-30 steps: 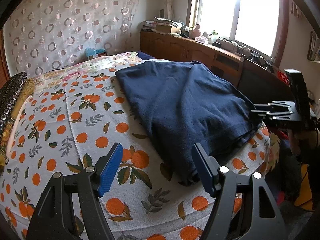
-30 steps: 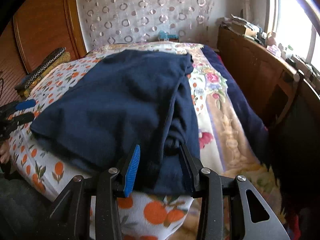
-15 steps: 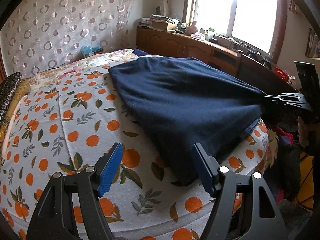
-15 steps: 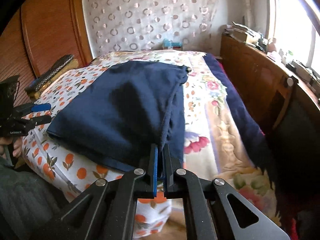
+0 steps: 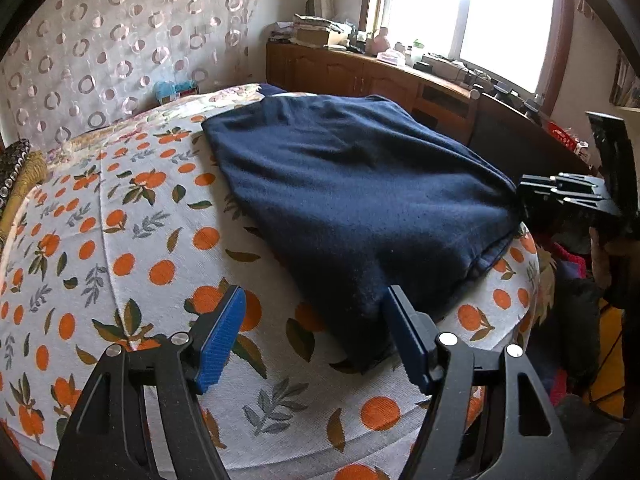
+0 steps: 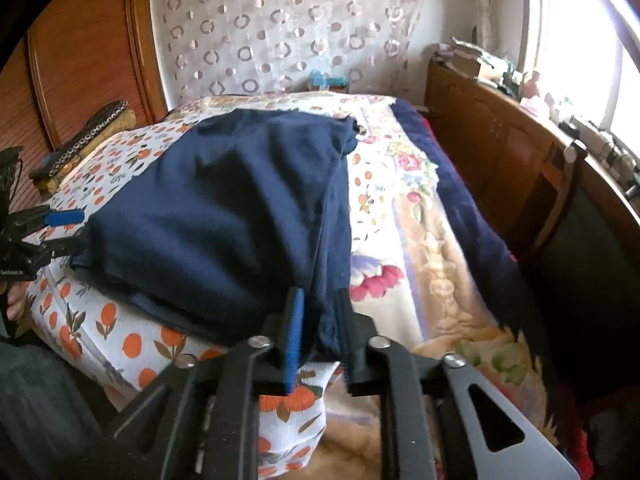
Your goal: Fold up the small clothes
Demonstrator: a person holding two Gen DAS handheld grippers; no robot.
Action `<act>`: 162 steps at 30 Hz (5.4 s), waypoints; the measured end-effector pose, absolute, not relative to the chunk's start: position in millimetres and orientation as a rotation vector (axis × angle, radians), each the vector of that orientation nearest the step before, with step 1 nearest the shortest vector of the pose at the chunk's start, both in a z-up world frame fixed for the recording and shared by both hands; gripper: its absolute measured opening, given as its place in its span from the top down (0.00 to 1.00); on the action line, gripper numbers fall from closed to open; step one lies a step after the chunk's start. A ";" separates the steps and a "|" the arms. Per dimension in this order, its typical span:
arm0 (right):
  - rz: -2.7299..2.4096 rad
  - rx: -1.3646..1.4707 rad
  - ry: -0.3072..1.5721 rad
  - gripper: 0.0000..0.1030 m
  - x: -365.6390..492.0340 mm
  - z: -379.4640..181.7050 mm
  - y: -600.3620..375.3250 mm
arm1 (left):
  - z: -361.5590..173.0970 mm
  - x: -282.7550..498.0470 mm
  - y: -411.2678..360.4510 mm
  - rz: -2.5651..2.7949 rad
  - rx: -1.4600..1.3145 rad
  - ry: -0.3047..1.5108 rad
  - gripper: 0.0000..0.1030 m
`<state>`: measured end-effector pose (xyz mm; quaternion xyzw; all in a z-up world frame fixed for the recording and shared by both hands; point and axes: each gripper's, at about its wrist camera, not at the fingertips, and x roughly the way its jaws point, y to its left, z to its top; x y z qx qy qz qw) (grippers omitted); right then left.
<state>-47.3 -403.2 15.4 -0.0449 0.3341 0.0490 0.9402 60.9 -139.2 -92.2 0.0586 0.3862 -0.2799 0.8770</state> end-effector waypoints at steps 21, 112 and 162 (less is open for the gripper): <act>0.394 -0.196 0.680 0.28 -39.7 -16.6 -298.8 | -60.1 62.6 -143.6 -0.729 0.044 0.816 0.94; 0.190 -0.213 0.630 0.77 189.3 84.6 -317.7 | -56.2 267.3 -143.5 -0.557 0.085 0.889 0.36; 0.137 0.031 0.677 0.22 127.8 65.9 -394.9 | -84.0 314.1 -154.6 -0.505 0.045 0.919 0.35</act>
